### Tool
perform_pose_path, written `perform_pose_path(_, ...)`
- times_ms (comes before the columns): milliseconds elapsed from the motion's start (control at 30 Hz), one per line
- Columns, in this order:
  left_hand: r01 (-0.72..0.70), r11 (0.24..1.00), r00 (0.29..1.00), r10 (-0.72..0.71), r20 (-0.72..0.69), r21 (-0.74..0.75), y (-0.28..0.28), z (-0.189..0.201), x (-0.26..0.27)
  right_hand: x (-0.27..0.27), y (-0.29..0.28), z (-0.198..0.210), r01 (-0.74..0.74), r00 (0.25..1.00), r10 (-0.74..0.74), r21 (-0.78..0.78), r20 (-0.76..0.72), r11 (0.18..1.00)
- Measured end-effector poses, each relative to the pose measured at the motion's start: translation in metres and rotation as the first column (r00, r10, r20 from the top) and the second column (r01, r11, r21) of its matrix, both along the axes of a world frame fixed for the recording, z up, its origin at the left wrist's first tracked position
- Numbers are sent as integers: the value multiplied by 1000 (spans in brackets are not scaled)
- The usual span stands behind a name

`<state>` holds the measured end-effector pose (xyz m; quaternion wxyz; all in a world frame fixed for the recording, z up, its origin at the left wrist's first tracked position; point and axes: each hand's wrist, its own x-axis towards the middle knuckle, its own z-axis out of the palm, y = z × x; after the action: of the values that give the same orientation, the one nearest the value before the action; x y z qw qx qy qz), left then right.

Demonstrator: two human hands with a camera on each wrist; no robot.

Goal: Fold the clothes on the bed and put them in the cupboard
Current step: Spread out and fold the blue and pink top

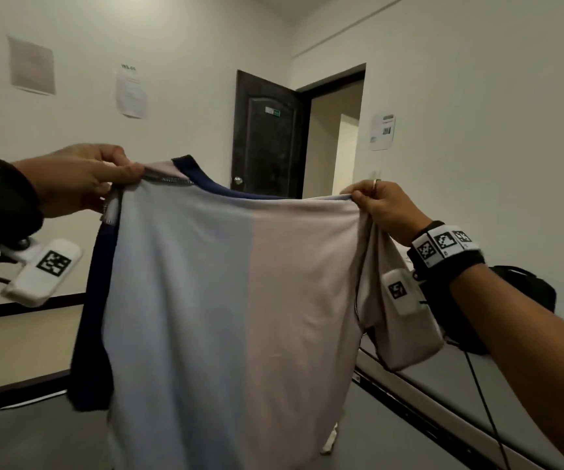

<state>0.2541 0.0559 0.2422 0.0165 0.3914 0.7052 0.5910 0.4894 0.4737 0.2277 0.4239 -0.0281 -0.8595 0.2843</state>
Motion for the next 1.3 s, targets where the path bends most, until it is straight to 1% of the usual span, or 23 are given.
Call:
perform_pose_path(67,-136,985,989,141,-42,102,7,2,6,-4,-8,6,-35,997,28,-107,-71,994)
perform_pose_path(133,-245,956,955,267,-132,163,13,1,13,-8,-17,11,-61,996,46,-183,-82,981)
perform_pose_path(200,-360,916,863,399,-309,178,15,0,17,-10,-26,13,-115,993,110,-176,-39,978)
perform_pose_path(267,-447,885,731,445,-517,131,11,0,19,-3,-36,13,-137,988,141,-52,67,989)
perform_pose_path(300,-467,880,684,423,-595,88,6,-1,18,1,-39,13,-122,985,114,51,130,991)
perform_pose_path(367,-475,880,638,330,-696,-18,-7,-1,18,6,-41,11,-41,984,-10,278,179,960)
perform_pose_path(400,-472,879,632,283,-721,-70,-14,-2,18,7,-40,9,-6,986,-53,346,158,938)
perform_pose_path(467,-482,861,632,216,-744,-159,-25,-3,19,7,-35,7,68,994,-96,379,55,923)
perform_pose_path(567,-514,833,649,222,-727,-204,-33,-6,18,3,-31,1,186,978,-150,287,-144,940)
perform_pose_path(633,-522,828,654,235,-719,-204,-33,-12,18,-1,-33,-3,206,964,-163,205,-209,957)
perform_pose_path(667,-495,845,687,237,-687,-203,-33,-15,19,-4,-35,-5,204,962,-165,171,-215,964)
perform_pose_path(700,-439,874,753,232,-616,-207,-31,-17,21,-6,-36,-5,192,962,-160,132,-221,972)
perform_pose_path(767,-292,932,895,188,-404,-213,-28,-22,26,-11,-38,-7,135,966,-126,27,-227,990)
perform_pose_path(800,-230,950,937,158,-313,-209,-27,-24,27,-13,-40,-9,103,973,-105,-22,-205,994)
perform_pose_path(900,-119,977,985,93,-148,-179,-25,-27,27,-21,-46,-16,57,997,-59,-43,-42,997)
perform_pose_path(933,-98,984,991,83,-104,-151,-23,-29,27,-21,-46,-17,51,997,-54,-56,-53,997)
perform_pose_path(1000,-107,992,994,105,-33,-67,-16,-31,27,-18,-46,-13,29,987,-49,-131,-154,991)
perform_pose_path(1033,-151,988,988,150,-39,-33,-12,-33,27,-17,-47,-11,8,983,-39,-167,-181,986)
perform_pose_path(1067,-221,975,971,219,-98,-9,-8,-34,27,-17,-48,-9,-7,985,-25,-189,-169,982)
perform_pose_path(1133,-350,937,887,326,-327,-14,-3,-34,28,-17,-49,-9,-3,992,-21,-197,-123,980)
perform_pose_path(1200,-365,930,784,279,-554,-48,-6,-36,32,-12,-48,-6,-28,980,-17,-221,-200,975)
perform_pose_path(1267,-347,934,703,203,-681,-80,-13,-39,35,4,-49,1,-135,961,66,-249,-267,959)
perform_pose_path(1300,-360,927,674,181,-716,-104,-17,-39,34,12,-49,3,-202,957,141,-235,-253,951)
